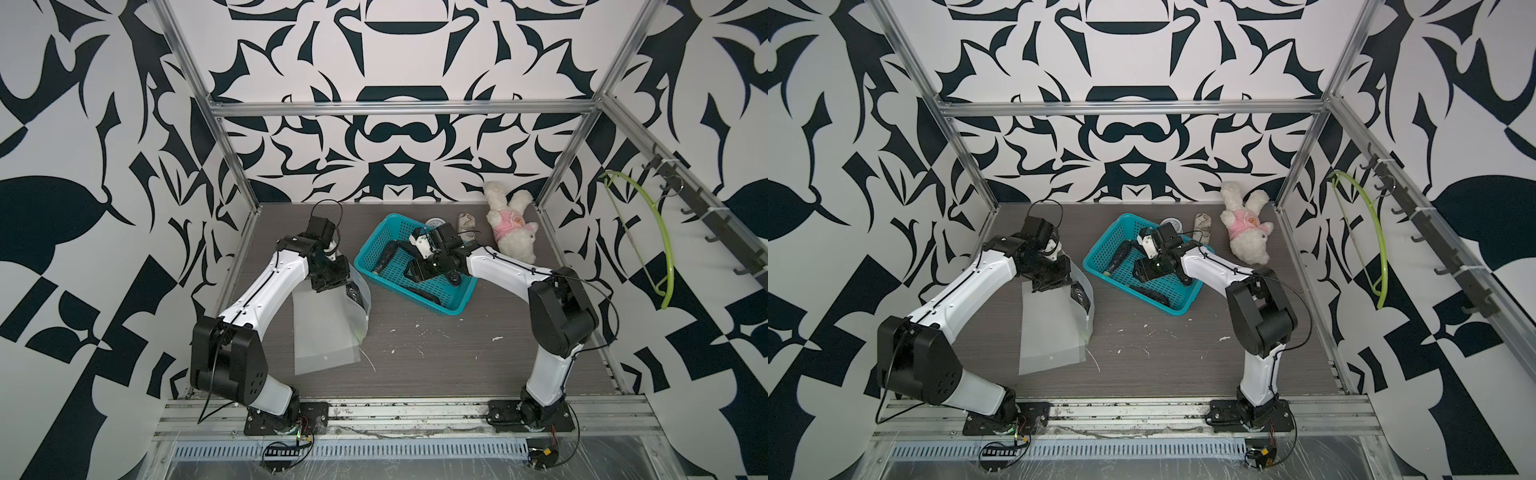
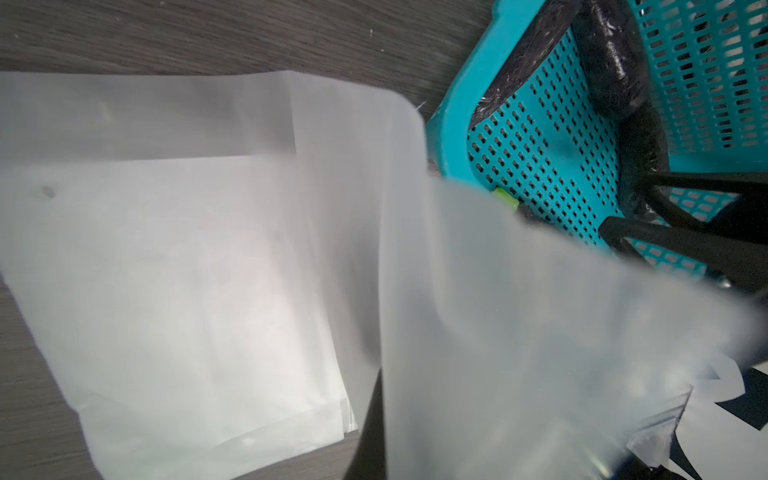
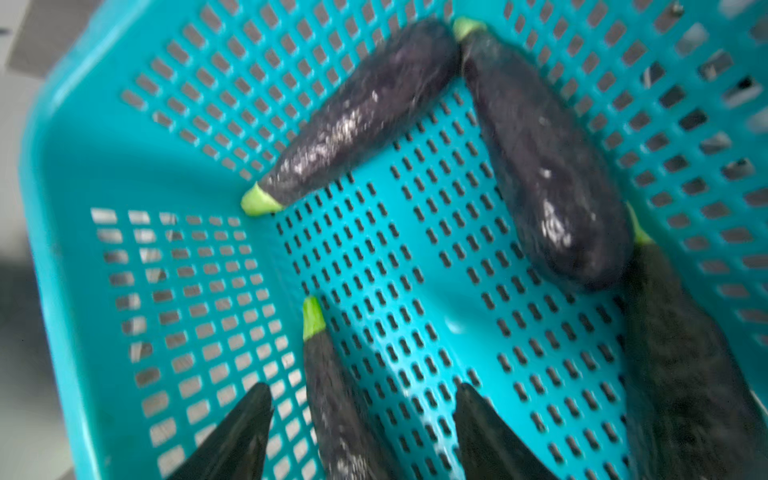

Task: Place the eggplant in a zip-top bag and seal the zipper
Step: Pick up the eggplant from the basket.

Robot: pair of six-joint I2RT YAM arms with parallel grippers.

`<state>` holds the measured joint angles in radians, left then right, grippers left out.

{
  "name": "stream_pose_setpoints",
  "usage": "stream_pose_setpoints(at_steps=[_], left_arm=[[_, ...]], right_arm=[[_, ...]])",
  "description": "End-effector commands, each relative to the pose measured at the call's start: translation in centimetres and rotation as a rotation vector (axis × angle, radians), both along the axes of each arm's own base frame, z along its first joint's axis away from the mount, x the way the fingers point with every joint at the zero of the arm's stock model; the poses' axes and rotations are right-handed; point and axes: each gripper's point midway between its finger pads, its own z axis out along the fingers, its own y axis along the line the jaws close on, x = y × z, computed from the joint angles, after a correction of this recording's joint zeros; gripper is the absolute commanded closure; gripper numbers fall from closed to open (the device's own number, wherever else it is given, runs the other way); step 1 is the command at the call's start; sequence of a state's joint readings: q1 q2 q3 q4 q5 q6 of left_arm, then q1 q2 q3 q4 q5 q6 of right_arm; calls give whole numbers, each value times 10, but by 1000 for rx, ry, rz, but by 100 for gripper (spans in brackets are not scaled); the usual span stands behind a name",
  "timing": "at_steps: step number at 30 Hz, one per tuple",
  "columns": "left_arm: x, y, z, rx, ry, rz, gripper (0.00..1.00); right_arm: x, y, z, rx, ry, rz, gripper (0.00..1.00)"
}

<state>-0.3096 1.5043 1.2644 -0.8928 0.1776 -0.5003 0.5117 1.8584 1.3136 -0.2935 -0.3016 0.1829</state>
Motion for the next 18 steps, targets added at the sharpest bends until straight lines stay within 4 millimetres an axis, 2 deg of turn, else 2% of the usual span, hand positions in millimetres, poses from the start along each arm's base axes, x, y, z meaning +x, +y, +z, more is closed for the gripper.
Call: stream_pose_setpoints(at_steps=[1,6,9,18], left_arm=[[-4,0,3,-14,-15,-7,100],[-4,-1,2,-14,-11,-9,100],[-4,-1,1,-14,-10,-9,100],[-1,-5,-3,-33,-6,-16,100]], right_arm=[[27,24,30,190,-27,-89,30],[45,42,17,314,30,-164,30],[54,52,17,397,51,-195,30],[72,61,2,480,108,-279,30]])
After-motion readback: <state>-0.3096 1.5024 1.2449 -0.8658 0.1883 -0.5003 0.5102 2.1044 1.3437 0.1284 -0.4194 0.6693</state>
